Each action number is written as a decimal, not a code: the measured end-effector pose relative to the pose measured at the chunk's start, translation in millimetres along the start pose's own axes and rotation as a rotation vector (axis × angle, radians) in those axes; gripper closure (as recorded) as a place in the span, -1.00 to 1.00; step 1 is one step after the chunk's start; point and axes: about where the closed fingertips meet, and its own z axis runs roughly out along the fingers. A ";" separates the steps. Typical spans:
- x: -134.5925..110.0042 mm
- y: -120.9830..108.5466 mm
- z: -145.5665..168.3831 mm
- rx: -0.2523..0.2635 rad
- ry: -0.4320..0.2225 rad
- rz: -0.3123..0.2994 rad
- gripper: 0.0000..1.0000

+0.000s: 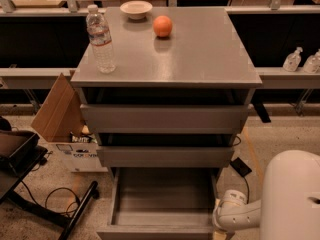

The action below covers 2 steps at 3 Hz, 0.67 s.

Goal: Open bottom drawer

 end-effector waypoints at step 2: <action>-5.5 -6.4 -8.6 -0.011 0.013 -0.026 -1.00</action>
Offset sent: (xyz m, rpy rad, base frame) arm 0.0243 0.0058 0.0321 -0.0357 0.0380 0.0678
